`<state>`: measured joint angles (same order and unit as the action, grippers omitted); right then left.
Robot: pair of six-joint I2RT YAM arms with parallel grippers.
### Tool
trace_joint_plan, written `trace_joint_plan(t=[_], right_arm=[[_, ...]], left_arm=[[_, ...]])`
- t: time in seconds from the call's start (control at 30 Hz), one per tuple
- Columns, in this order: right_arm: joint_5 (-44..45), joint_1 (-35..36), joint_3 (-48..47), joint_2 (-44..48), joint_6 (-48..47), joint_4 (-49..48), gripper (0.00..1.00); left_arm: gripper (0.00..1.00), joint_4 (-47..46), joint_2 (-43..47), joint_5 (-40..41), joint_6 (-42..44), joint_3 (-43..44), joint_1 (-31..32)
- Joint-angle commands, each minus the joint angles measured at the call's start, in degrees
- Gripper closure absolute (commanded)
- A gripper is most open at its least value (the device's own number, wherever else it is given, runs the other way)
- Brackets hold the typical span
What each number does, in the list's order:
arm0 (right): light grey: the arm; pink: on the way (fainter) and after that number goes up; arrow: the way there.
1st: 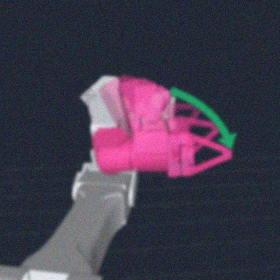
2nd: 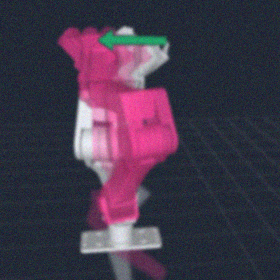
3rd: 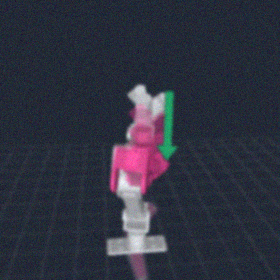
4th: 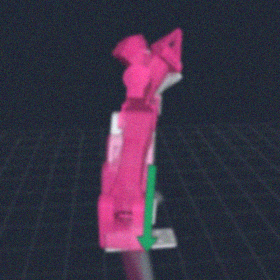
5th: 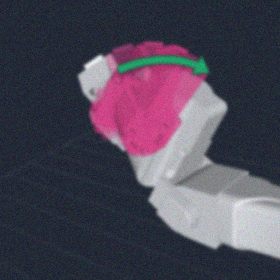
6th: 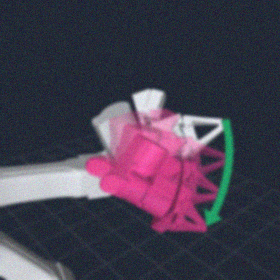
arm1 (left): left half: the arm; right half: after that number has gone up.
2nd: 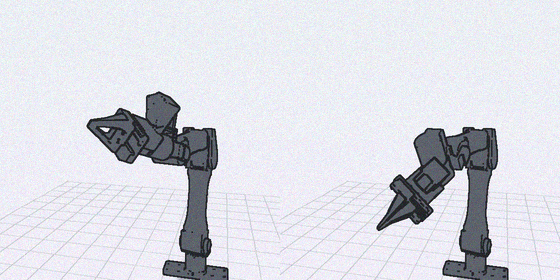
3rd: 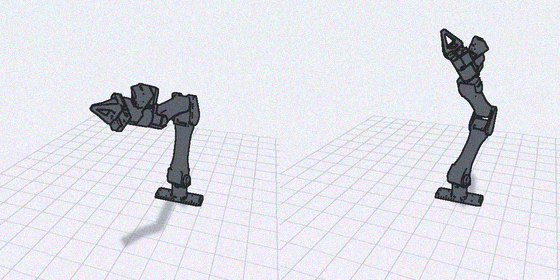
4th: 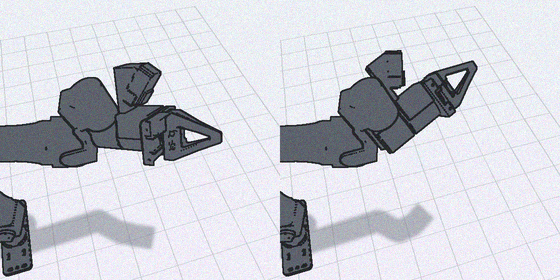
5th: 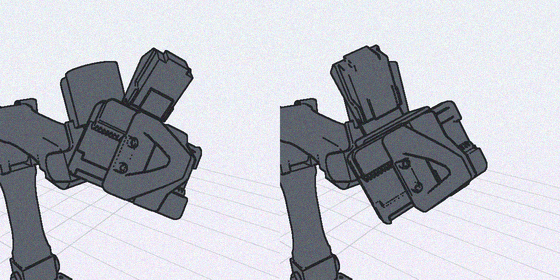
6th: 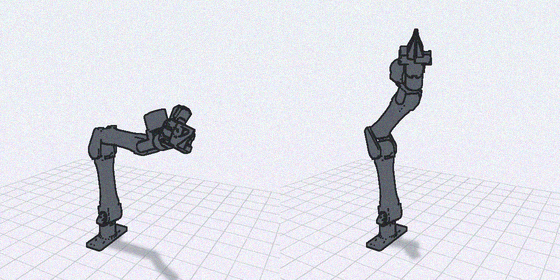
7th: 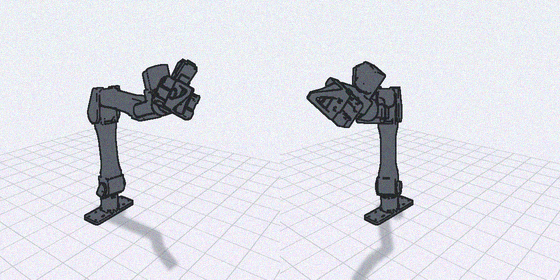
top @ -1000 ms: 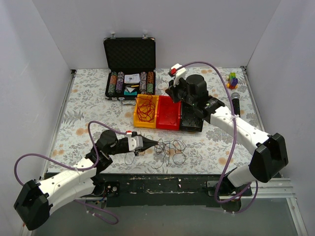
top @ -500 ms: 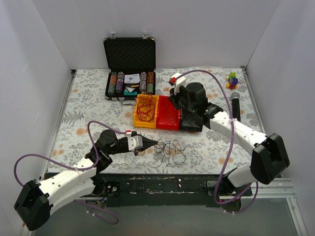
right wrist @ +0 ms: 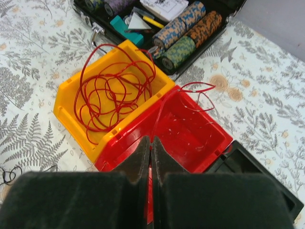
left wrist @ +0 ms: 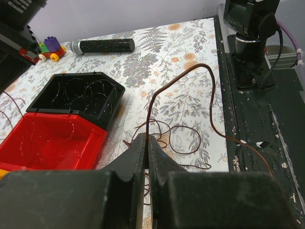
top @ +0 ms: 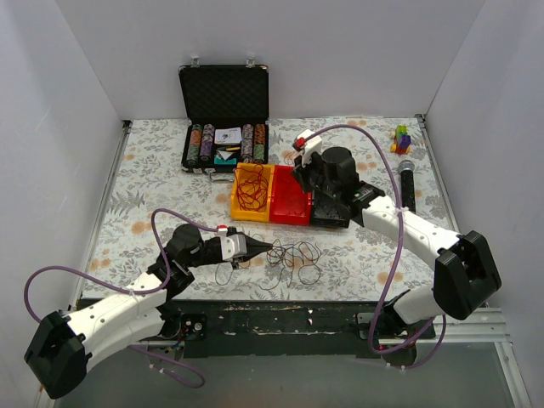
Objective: Untangle the cables
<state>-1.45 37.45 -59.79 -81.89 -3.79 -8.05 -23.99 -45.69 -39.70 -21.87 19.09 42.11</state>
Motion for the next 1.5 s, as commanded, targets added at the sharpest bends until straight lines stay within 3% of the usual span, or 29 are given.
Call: trace_joint_plan(t=[0.0,0.23,0.87,0.97,1.2,1.47], right_arm=[[0.7,-0.3,2.4,2.3,1.6,-3.2,0.99],[-0.1,-0.4,1.4,0.1,1.9,-2.8,0.99],[-2.5,-1.0,-10.1,-19.8,11.1,7.5,0.99],[-3.4,-0.9,-10.9,-18.3,11.3,8.0,0.81],[-2.1,-0.9,-13.2,-13.2,11.2,12.4,0.52],[-2.8,-0.9,-9.6,-6.4,11.9,9.8,0.55]], left_arm=[[1.00,0.3,0.2,-0.6,0.6,-0.5,-0.3],[1.00,0.2,0.3,-0.7,0.4,-0.7,-0.3],[1.00,0.6,1.3,-1.1,0.4,-0.8,-0.5],[1.00,0.4,1.3,-1.2,0.2,-1.0,-0.6],[1.00,0.2,1.7,-1.4,-0.2,-1.3,-0.7],[1.00,0.3,1.6,-1.5,-0.1,-1.2,-1.1]])
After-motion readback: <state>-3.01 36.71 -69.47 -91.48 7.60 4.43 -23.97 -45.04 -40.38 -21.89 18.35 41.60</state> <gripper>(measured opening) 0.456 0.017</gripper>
